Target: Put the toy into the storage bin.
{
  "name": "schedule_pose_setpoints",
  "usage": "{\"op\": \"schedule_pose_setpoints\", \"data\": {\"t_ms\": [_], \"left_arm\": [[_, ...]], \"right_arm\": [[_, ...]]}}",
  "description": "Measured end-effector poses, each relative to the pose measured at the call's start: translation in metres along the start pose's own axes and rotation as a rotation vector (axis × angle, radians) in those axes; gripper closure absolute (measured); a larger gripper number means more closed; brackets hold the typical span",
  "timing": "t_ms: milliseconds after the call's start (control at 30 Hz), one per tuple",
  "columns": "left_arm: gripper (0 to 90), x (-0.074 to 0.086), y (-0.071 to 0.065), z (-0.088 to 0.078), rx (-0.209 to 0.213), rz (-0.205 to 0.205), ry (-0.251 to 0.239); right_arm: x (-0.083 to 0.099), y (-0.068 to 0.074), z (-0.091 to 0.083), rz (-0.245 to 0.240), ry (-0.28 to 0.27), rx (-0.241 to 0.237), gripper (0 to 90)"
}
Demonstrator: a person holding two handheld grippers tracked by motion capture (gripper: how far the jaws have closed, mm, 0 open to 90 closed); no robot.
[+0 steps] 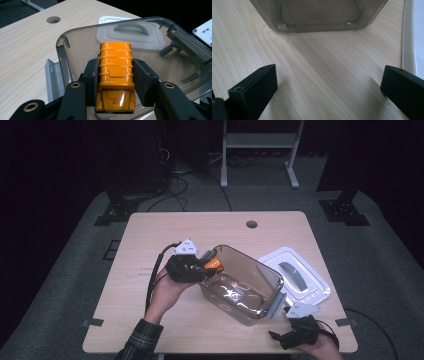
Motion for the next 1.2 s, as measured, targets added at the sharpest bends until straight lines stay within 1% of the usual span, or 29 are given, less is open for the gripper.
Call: {"op": "schedule_pose_setpoints", "data": {"t_ms": [267, 400, 600, 733, 1033, 1133, 1200], "left_arm": [[58.4, 0.007, 0.003, 0.007, -0.002, -0.004, 0.021], [58.4, 0.011, 0.005, 0.007, -0.002, -0.012, 0.034], [58.3, 0.017, 0.006, 0.009, -0.007, -0.012, 0.055], [58.3, 0.019, 0.007, 0.008, -0.009, -0.014, 0.059], [58.2, 0.021, 0.009, 0.01, -0.012, -0.014, 0.055], [59.4, 0.018, 0.007, 0.008, -0.004, -0.017, 0.034], [59.4, 0.017, 0.008, 0.006, -0.007, -0.013, 0.032]], "right_arm": [[0.0, 0.0, 0.0, 0.0, -0.001, 0.0, 0.0], [0.0, 0.0, 0.0, -0.001, 0.0, 0.0, 0.0], [0.0, 0.0, 0.0, 0.0, 0.0, 0.0, 0.0], [0.0, 0.0, 0.0, 0.0, 0.0, 0.0, 0.0], [0.0, 0.0, 0.0, -0.001, 0.0, -0.001, 0.0], [0.0, 0.0, 0.0, 0.0, 0.0, -0.001, 0.0], [0.0, 0.0, 0.0, 0.0, 0.0, 0.0, 0.0]]}}
Point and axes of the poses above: each handheld gripper's, and its own axes: z roughly forward along the jaws, x roughly out of its underside, y roughly to its left, the point moved 9 cm from there along z, roughly forward along the jaws, and after that the axes turned 5 degrees about -z, right-handed, at the moved point
